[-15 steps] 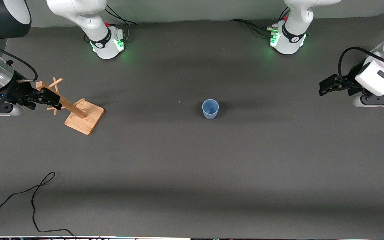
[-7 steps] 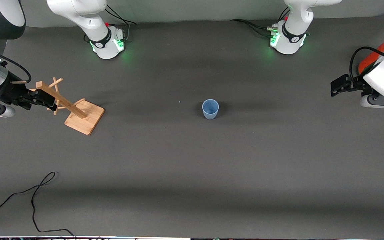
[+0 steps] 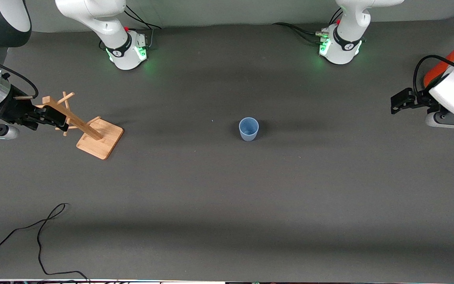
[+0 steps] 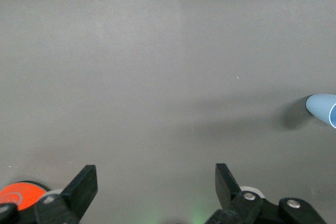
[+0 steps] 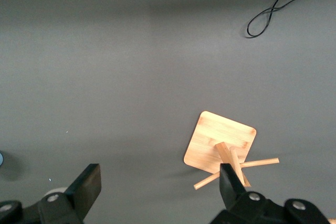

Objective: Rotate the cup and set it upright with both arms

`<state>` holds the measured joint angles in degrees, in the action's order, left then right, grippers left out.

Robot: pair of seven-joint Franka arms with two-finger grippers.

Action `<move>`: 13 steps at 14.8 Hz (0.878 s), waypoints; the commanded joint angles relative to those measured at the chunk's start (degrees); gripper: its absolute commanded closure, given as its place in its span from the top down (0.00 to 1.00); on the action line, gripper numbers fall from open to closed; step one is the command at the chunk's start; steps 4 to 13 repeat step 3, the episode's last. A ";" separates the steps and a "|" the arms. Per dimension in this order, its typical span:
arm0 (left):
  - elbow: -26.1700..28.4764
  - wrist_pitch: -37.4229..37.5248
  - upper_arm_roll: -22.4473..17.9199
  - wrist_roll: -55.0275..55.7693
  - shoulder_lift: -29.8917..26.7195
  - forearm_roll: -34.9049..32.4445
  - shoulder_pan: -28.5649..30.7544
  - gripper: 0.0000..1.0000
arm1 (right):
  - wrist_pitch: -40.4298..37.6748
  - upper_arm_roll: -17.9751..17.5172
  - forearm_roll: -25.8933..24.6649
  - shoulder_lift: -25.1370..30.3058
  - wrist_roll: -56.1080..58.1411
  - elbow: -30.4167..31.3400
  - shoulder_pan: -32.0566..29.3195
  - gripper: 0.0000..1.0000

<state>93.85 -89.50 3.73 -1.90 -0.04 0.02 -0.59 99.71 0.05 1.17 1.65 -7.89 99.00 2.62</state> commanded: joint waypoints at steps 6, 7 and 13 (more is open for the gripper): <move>-1.12 0.56 -0.48 -1.00 0.04 -0.89 -0.20 1.00 | -1.10 -0.22 0.15 -0.50 1.30 -1.44 -0.25 1.00; -1.12 0.56 -0.48 -1.00 0.04 -0.89 -0.20 1.00 | -1.10 -0.22 0.15 -0.50 1.30 -1.44 -0.25 1.00; -1.12 0.56 -0.48 -1.00 0.04 -0.89 -0.20 1.00 | -1.10 -0.22 0.15 -0.50 1.30 -1.44 -0.25 1.00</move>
